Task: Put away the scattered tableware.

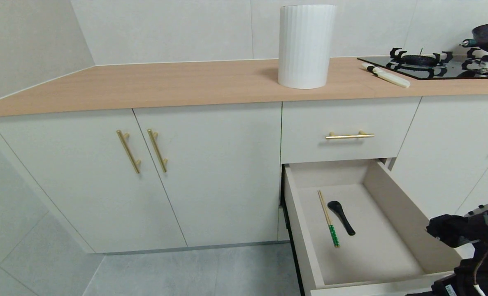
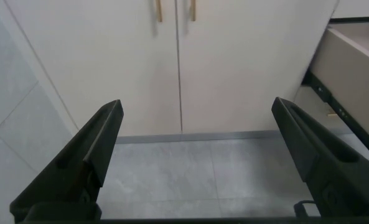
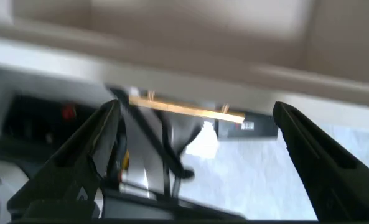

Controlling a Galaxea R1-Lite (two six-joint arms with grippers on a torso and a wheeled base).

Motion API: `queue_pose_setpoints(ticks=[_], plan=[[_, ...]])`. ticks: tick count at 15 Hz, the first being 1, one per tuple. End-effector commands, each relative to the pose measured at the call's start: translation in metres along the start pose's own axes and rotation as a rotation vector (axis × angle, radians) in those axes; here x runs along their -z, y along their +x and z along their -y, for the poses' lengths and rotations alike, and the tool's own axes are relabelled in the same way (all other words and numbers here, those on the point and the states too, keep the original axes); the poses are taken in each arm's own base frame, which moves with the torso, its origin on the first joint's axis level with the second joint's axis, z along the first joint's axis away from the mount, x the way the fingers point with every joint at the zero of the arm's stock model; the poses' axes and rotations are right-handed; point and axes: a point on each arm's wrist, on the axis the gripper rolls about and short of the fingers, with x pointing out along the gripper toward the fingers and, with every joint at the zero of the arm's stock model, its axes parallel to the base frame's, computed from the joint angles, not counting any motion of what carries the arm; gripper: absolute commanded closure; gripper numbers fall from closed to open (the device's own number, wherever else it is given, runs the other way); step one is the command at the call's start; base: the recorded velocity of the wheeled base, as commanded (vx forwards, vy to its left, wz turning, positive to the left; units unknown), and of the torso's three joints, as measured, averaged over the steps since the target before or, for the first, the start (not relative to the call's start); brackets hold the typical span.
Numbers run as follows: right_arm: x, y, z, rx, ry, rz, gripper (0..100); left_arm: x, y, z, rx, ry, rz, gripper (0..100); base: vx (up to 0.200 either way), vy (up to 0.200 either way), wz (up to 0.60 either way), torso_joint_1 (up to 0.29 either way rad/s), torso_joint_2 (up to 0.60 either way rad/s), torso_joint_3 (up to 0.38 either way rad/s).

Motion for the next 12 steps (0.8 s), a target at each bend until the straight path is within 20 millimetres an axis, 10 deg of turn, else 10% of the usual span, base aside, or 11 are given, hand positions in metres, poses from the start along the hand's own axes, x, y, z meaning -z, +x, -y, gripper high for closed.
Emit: queue_pose_setpoints(ticks=[1, 12], plan=[[-0.002, 0.011, -0.004, 0.005, -0.016, -0.08, 0, 0.0, 0.0, 0.0, -0.001, 0.0, 0.0, 0, 0.0, 0.0, 0.0, 0.0, 0.0, 0.0], [-0.019, 0.039, -0.009, 0.041, 0.101, -0.176, 0, 0.0, 0.0, 0.0, -0.001, 0.0, 0.0, 0, 0.0, 0.0, 0.0, 0.0, 0.0, 0.0]])
